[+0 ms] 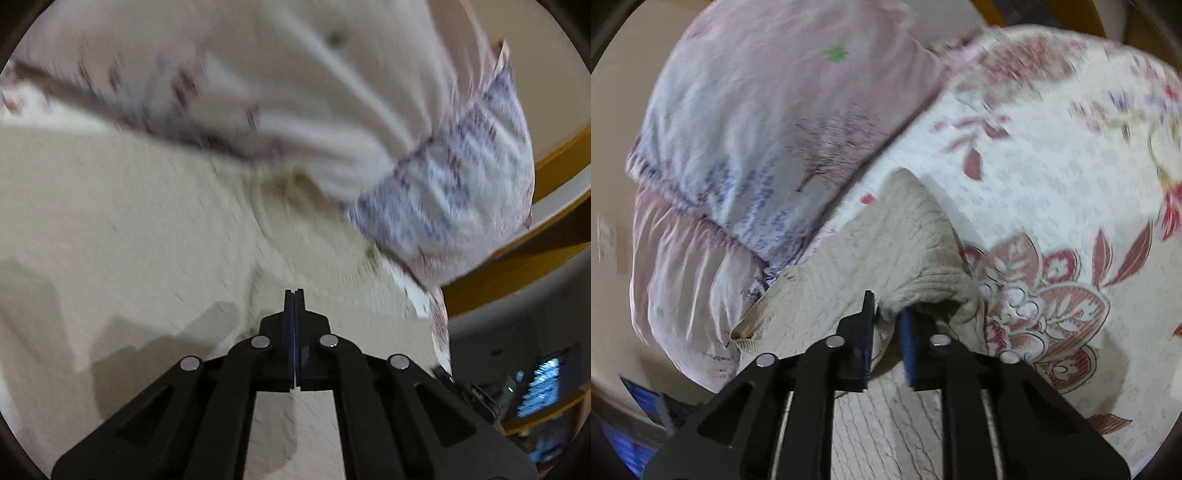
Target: Fold small clothes
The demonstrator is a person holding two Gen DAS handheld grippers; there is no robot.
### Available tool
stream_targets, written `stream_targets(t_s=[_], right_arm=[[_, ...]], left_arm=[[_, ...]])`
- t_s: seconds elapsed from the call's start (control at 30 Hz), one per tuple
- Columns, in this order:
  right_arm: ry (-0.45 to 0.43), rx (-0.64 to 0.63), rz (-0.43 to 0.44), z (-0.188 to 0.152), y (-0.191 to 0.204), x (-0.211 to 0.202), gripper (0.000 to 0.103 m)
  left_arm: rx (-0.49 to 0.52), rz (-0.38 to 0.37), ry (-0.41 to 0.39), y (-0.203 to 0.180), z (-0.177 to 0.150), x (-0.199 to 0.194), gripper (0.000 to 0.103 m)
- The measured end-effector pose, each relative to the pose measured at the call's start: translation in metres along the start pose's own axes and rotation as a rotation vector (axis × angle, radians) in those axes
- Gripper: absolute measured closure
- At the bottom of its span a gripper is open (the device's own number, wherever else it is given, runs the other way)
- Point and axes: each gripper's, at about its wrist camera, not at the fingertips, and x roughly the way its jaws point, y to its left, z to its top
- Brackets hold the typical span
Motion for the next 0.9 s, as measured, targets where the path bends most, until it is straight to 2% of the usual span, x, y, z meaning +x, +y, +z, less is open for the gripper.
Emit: stream_targets(t_s=[0.07,0.17,0.2,0.27,0.3,0.33,0.4,0.47,0.57,0.6,0.67,0.7,0.73,0.83,0.9], right_arm=[[-0.011,-0.04,-0.014,-0.004,0.005,-0.001,0.092],[0.009,-0.027,-0.035,-0.007,-0.001,0.004,0.092],[0.015,-0.019,-0.043,-0.007,-0.003,0.005,0.092],[0.027,-0.011,-0.042,-0.008,-0.005,0.006,0.091],[0.033,-0.006,-0.044,-0.008,-0.005,0.008,0.09],[0.039,-0.004,-0.043,-0.008,-0.005,0.008,0.087],[0.05,-0.006,-0.037,-0.008,-0.003,0.01,0.081],[0.051,-0.01,-0.037,-0.009,-0.002,0.011,0.08],[0.055,-0.005,-0.036,-0.01,-0.003,0.014,0.08],[0.054,-0.005,-0.037,-0.01,-0.004,0.014,0.08],[0.052,-0.003,-0.039,-0.01,-0.005,0.014,0.08],[0.047,-0.003,-0.041,-0.01,-0.005,0.014,0.08],[0.043,-0.003,-0.042,-0.01,-0.005,0.013,0.08],[0.029,-0.002,-0.043,-0.007,-0.006,0.01,0.08],[0.015,-0.009,-0.045,-0.006,-0.005,0.007,0.08]], left_arm=[[0.002,0.031,-0.01,0.009,0.006,-0.008,0.103],[-0.052,-0.06,0.114,0.024,-0.003,-0.002,0.103],[-0.065,-0.082,0.145,0.025,-0.008,0.0,0.1],[-0.094,-0.118,0.199,0.029,-0.019,0.004,0.084],[-0.102,-0.126,0.208,0.028,-0.024,0.005,0.068],[-0.116,-0.136,0.216,0.027,-0.03,0.006,0.06],[-0.124,-0.152,0.221,0.023,-0.036,0.008,0.057],[-0.12,-0.157,0.225,0.018,-0.039,0.009,0.055],[-0.127,-0.146,0.226,0.01,-0.04,0.02,0.055],[-0.132,-0.136,0.218,0.009,-0.038,0.024,0.059],[-0.138,-0.114,0.195,0.009,-0.035,0.03,0.074],[-0.142,-0.109,0.185,0.01,-0.033,0.033,0.088],[-0.142,-0.103,0.175,0.011,-0.03,0.036,0.095],[-0.122,-0.097,0.153,0.011,-0.024,0.036,0.096],[-0.07,-0.095,0.109,0.006,-0.017,0.024,0.096]])
